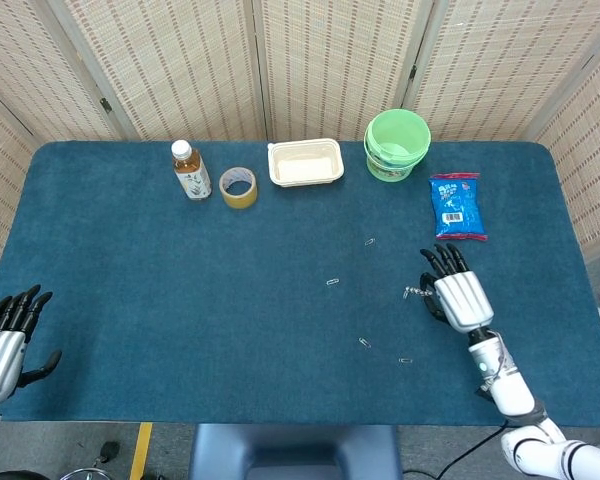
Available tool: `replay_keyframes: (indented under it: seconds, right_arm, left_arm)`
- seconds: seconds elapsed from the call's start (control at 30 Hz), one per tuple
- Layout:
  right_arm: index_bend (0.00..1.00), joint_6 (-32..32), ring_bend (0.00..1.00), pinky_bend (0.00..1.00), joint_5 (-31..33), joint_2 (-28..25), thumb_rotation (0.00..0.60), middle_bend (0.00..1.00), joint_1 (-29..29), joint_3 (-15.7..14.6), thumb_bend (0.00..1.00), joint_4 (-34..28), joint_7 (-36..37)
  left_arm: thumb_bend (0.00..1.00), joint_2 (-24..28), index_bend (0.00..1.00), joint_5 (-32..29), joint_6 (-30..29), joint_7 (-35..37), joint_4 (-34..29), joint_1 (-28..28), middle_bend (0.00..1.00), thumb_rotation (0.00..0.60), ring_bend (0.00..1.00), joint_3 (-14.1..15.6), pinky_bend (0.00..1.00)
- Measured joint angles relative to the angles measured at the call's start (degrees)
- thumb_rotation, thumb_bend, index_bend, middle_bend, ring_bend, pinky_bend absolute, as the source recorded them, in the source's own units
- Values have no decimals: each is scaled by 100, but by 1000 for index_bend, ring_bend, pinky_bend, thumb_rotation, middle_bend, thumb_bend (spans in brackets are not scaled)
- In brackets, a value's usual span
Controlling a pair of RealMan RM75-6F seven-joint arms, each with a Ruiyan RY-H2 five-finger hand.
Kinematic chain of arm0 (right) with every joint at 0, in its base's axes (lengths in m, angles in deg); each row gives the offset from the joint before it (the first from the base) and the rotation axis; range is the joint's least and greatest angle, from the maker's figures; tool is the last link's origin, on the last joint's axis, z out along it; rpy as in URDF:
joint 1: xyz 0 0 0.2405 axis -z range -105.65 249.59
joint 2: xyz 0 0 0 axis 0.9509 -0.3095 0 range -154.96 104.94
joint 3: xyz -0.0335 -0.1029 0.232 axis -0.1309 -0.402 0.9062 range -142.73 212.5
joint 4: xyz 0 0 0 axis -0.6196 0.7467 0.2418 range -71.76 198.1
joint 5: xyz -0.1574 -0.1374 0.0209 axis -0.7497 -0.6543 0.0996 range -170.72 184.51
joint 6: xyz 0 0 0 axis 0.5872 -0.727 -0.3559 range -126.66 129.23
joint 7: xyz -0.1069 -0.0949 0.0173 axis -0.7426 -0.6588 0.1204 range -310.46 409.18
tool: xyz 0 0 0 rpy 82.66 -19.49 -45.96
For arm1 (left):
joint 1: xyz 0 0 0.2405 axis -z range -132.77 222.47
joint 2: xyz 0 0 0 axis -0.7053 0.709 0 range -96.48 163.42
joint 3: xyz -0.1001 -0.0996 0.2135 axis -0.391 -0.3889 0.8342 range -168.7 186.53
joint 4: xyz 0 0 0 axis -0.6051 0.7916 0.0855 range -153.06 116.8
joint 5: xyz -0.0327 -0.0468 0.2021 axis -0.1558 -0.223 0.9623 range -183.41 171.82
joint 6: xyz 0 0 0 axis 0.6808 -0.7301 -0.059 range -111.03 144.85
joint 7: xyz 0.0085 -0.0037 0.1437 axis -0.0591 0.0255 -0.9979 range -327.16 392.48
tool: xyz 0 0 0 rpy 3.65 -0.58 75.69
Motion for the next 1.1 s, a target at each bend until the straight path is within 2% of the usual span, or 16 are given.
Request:
replay_keyframes:
  seconds: [0.33, 0.7, 0.9, 0.93, 1.0, 1.07, 1.1]
  right_arm:
    - [809, -444, 6, 0, 32, -392, 600, 144, 492, -104, 447, 13, 224]
    - [809, -553, 6, 0, 19, -238, 600, 142, 768, -220, 447, 693, 773]
    - [798, -530, 0, 0, -37, -202, 600, 125, 757, -216, 447, 680, 698]
    - [742, -524, 0, 0, -37, -210, 600, 110, 757, -216, 447, 660, 671]
    - [497, -480, 0, 0, -37, -244, 600, 67, 758, -224, 447, 602, 641]
    - [96, -398, 0, 0, -20, -290, 600, 9, 759, -239, 447, 539, 653]
    - [33, -318, 0, 0, 4, -343, 600, 2, 757, -249, 447, 471, 655]
  left_arm:
    - [374, -55, 0, -36, 46, -196, -26, 23, 38, 600, 65, -5, 49]
    - [374, -108, 0, -89, 92, -366, -68, 46, 38, 600, 65, -14, 49]
    - [374, -91, 0, -53, 61, -310, -70, 35, 38, 600, 65, -3, 49]
    - [374, -87, 0, -37, 50, -301, -70, 30, 38, 600, 65, 2, 48]
    - [374, -83, 0, -12, 24, -287, -69, 19, 38, 600, 65, 14, 48]
    - [374, -86, 0, -15, 8, -284, -69, 12, 38, 600, 66, 10, 49]
    - [374, -91, 0, -30, 3, -293, -68, 8, 38, 600, 67, 3, 49]
